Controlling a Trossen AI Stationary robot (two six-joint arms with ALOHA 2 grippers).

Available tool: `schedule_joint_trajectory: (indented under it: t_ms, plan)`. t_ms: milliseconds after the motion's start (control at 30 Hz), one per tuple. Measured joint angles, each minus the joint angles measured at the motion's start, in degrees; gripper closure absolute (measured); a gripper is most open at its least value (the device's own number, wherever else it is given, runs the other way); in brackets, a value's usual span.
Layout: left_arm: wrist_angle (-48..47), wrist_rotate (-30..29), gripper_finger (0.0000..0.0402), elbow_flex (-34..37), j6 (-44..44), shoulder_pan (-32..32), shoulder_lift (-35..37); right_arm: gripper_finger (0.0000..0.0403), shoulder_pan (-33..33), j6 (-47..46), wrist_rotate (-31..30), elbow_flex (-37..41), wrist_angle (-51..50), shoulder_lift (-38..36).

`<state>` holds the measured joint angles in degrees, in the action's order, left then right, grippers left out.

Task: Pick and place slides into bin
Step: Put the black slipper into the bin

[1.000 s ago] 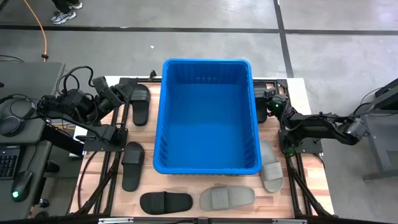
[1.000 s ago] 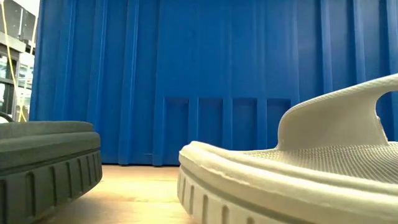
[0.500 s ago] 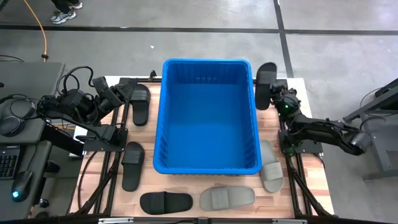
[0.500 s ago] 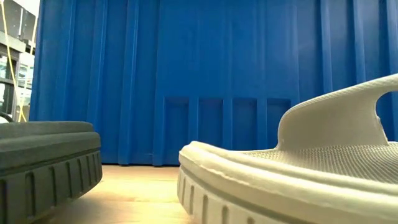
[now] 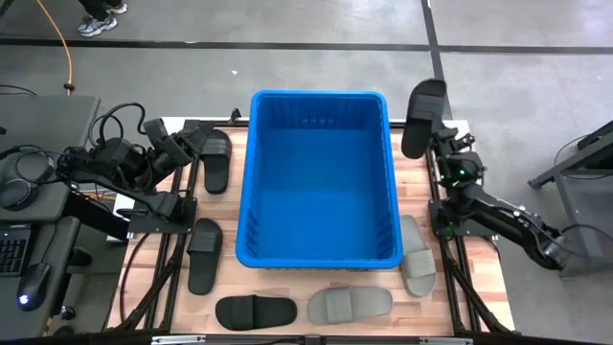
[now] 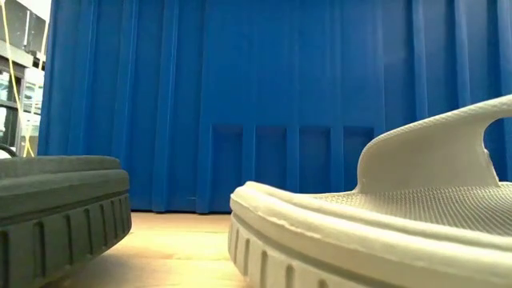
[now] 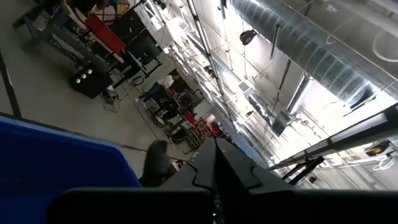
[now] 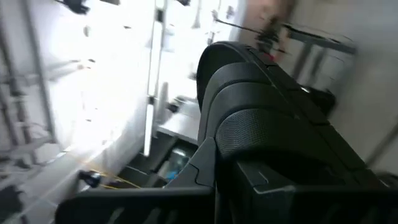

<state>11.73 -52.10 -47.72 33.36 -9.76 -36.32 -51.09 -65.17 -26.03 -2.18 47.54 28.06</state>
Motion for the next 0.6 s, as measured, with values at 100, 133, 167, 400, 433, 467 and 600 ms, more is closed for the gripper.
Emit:
schedule_joint_trajectory:
  t_ms: [100,133,167,400,433,467,600]
  plan:
    - [0.01,-0.11,0.0401,0.00,-0.08,0.00,0.02,0.0403,0.00,2.36,-0.23,-3.42,-4.14,-3.95]
    - [-0.09,-0.15,0.0401,0.00,-0.09,0.00,0.02,0.0403,0.00,3.34,0.34,-4.98,-6.18,-5.00]
    - [-0.32,-0.15,0.0401,0.00,-0.10,0.00,-0.01,0.0403,0.00,4.56,1.35,-6.90,-8.56,-5.91]
    - [-2.00,-0.41,0.0401,0.00,-0.10,0.00,-1.29,0.0403,1.97,12.78,10.05,-25.81,-31.41,-5.97]
    - [-2.09,-0.40,0.0401,0.00,-0.11,0.00,-1.56,0.0403,2.55,13.91,10.55,-28.20,-33.85,-5.36]
    - [-2.22,-0.37,0.0401,0.00,-0.13,0.00,-1.88,0.0403,3.16,14.90,11.18,-30.34,-35.65,-4.74]
    - [-3.47,-1.49,0.0395,0.00,-0.13,0.00,-3.01,0.0403,5.66,16.98,12.80,-36.07,-39.00,-2.02]
